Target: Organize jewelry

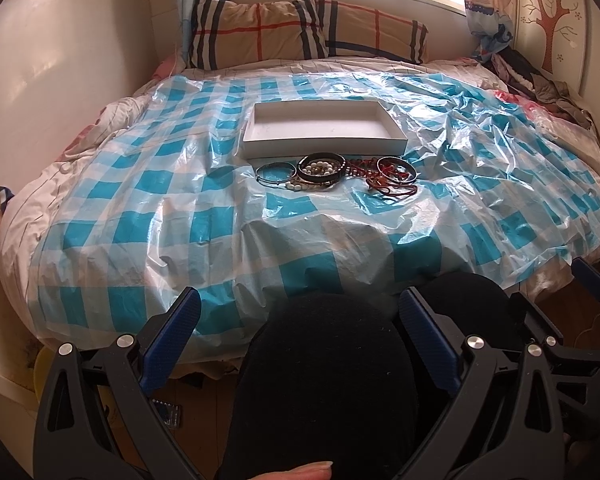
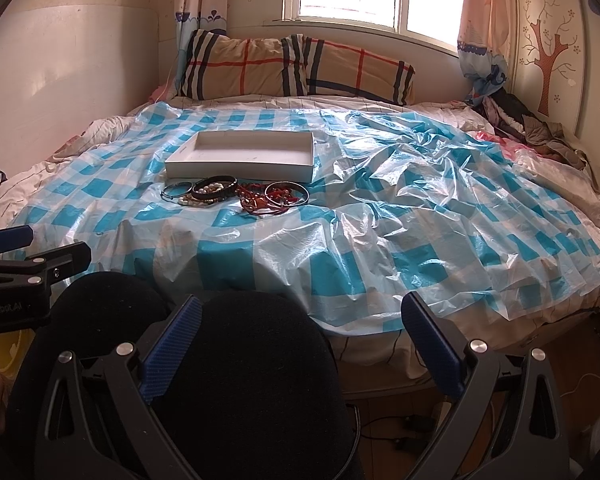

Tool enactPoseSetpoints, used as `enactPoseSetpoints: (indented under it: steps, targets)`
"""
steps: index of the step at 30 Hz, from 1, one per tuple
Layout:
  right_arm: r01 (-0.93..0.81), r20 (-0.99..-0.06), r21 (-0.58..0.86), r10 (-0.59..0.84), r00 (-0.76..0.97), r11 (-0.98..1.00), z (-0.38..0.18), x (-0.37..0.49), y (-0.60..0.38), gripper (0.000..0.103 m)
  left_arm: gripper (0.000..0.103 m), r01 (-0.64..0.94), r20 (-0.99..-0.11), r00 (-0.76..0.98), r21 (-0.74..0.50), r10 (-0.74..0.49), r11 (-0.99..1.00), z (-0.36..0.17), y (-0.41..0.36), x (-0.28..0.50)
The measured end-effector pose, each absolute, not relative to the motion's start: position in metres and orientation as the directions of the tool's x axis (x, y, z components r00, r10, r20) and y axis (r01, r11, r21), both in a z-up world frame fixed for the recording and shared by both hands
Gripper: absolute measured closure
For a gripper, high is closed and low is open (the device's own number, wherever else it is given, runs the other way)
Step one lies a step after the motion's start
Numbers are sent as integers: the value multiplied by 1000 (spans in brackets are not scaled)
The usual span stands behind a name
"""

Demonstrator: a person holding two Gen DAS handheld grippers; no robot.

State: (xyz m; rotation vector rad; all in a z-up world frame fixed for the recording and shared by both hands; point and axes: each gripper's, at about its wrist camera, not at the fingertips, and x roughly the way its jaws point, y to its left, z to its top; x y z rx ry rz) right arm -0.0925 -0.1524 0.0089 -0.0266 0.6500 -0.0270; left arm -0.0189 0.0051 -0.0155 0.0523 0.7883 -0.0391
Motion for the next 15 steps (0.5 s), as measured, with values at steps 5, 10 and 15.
enactPoseSetpoints:
  steps: [5, 10, 15]
  targets:
    - [19, -597, -27, -31, 802, 999, 4, -90, -152, 7, 8, 55, -710, 704, 35, -14, 998, -16, 6, -17]
    - [20, -606, -32, -35, 795, 999, 5, -89, -154, 7, 8, 56, -710, 704, 35, -15, 998, -15, 6, -17]
    - [21, -575, -24, -32, 817, 999, 8, -88, -154, 7, 8, 55, -712, 702, 33, -15, 998, -15, 7, -18]
